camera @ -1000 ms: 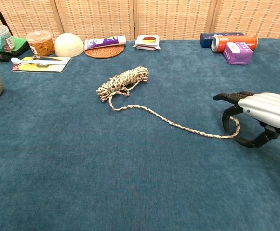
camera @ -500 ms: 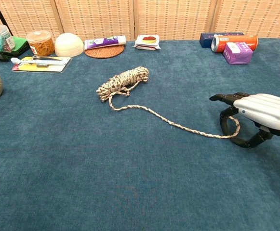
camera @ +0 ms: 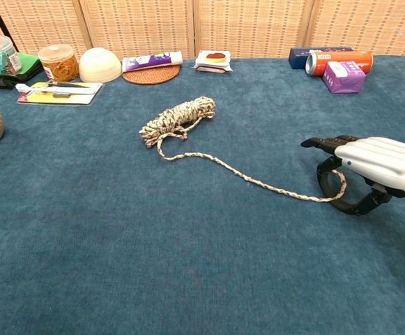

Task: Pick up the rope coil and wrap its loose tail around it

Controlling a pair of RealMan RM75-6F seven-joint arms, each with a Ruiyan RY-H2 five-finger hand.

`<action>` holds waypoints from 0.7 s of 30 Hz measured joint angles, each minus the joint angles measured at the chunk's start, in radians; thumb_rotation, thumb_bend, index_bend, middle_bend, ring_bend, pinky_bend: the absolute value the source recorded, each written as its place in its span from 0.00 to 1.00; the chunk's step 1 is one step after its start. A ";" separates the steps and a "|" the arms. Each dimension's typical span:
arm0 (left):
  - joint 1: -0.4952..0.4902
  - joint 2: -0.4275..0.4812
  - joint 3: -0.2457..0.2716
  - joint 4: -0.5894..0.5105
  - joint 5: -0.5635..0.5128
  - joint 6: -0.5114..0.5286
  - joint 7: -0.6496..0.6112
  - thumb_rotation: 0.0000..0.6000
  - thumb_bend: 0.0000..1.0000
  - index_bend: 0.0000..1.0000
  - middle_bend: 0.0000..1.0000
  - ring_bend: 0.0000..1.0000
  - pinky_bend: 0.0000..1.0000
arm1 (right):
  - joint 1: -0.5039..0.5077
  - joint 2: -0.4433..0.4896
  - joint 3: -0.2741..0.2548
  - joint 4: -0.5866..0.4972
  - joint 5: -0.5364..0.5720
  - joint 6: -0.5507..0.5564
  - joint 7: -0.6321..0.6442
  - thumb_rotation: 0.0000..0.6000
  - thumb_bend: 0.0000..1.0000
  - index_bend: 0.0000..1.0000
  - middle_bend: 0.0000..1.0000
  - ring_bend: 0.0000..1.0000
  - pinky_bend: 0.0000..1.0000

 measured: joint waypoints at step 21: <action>-0.025 -0.008 -0.021 0.001 -0.037 -0.032 0.005 1.00 0.05 0.00 0.00 0.00 0.00 | 0.003 0.027 0.003 -0.039 -0.021 0.042 0.009 1.00 0.45 0.56 0.00 0.00 0.00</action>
